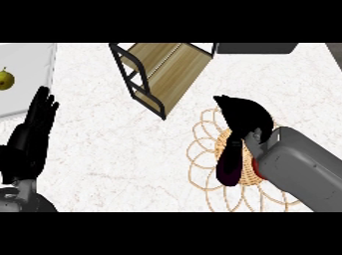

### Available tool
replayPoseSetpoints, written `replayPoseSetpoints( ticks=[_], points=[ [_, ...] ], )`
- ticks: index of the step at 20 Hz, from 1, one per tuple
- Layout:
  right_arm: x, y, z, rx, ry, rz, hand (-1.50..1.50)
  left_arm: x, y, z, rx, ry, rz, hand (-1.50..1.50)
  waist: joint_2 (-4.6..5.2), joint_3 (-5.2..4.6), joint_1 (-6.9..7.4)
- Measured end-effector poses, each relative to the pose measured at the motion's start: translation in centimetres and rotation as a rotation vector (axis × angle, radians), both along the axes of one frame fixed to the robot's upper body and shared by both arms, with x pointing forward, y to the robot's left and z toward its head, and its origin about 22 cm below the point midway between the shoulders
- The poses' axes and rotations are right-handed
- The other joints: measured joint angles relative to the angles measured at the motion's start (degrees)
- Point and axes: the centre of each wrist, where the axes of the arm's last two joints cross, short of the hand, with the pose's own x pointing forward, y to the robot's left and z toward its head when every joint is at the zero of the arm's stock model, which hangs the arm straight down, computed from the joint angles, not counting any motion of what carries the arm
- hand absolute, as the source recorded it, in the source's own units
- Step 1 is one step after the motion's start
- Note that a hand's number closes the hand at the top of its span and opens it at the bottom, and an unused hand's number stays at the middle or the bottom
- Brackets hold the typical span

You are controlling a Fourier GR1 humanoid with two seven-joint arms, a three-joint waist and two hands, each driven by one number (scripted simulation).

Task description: Pick the eggplant from the placemat and place it in the tiered shelf

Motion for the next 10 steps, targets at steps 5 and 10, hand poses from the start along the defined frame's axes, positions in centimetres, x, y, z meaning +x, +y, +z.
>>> replayPoseSetpoints(
  ticks=[5, 10],
  points=[
    [-0.3, -1.2, -1.2, -0.008, 0.013, -0.015, -1.5, 0.4, 0.0, 0.6, 0.001, -0.001, 0.003, 0.0, 0.03, 0.03, -0.17],
    [-1.3, -2.0, -2.7, -0.019, 0.035, -0.021, -1.5, -0.2, 0.2, 0.4, -0.005, 0.001, 0.006, 0.0, 0.01, 0.03, -0.15]
  ],
)
